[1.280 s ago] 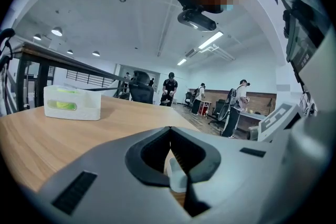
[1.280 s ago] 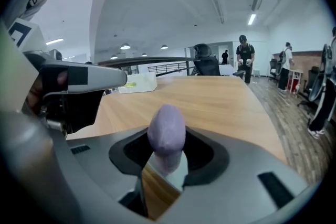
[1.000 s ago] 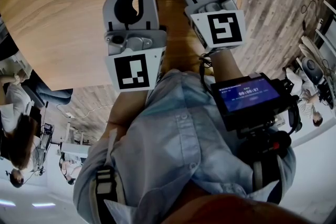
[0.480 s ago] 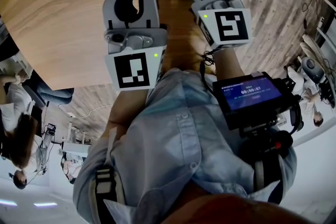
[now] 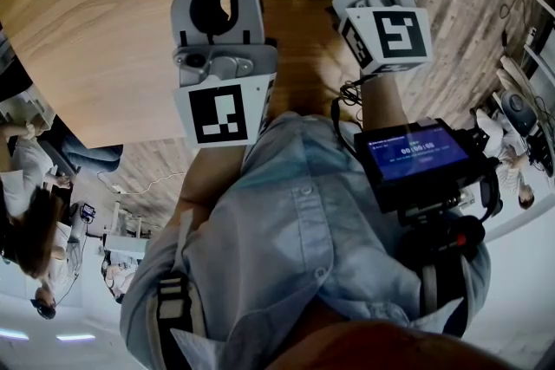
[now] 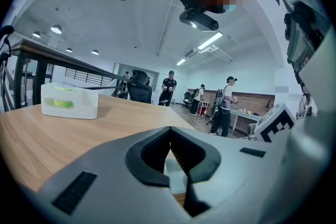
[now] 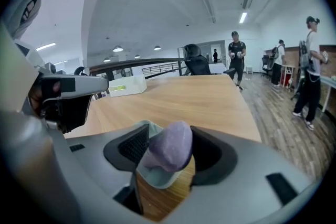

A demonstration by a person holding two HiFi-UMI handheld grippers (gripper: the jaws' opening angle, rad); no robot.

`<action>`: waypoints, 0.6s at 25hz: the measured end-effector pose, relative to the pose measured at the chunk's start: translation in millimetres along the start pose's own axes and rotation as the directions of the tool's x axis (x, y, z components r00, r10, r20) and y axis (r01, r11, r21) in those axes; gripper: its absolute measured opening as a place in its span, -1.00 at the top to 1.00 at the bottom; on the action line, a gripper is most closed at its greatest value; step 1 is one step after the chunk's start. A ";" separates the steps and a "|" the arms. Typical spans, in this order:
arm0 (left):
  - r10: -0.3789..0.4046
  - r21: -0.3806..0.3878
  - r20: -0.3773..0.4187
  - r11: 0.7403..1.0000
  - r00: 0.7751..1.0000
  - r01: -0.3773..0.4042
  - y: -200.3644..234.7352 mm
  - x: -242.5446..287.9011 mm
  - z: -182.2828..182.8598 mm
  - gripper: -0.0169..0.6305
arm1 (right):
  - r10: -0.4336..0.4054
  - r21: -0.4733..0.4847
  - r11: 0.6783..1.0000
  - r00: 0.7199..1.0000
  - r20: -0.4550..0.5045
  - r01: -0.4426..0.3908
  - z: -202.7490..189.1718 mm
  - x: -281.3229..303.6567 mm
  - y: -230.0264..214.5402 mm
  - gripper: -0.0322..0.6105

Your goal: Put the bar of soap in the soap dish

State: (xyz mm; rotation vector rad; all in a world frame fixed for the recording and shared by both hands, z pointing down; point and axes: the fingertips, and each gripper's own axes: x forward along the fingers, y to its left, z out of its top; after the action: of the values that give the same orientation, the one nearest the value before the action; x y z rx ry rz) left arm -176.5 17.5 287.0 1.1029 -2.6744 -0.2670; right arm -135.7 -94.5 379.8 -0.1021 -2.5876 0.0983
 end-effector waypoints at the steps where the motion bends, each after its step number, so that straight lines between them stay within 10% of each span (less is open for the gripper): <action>1: 0.000 0.001 0.001 1.000 1.000 0.000 -0.1 0.1 0.4 0.92 | 0.002 0.007 1.000 1.000 0.003 -0.002 0.2 -0.2 -0.7 0.12; 15: -0.001 -0.004 0.002 1.000 1.000 0.001 0.1 1.2 1.5 0.92 | 0.046 0.013 0.999 0.998 -0.030 -0.045 -0.7 2.7 2.7 0.08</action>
State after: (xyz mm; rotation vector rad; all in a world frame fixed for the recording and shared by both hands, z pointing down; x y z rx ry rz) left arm -177.8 16.8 285.7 1.1039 -2.6737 -0.2743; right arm -137.5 -91.5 381.5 -0.1569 -2.5541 0.1283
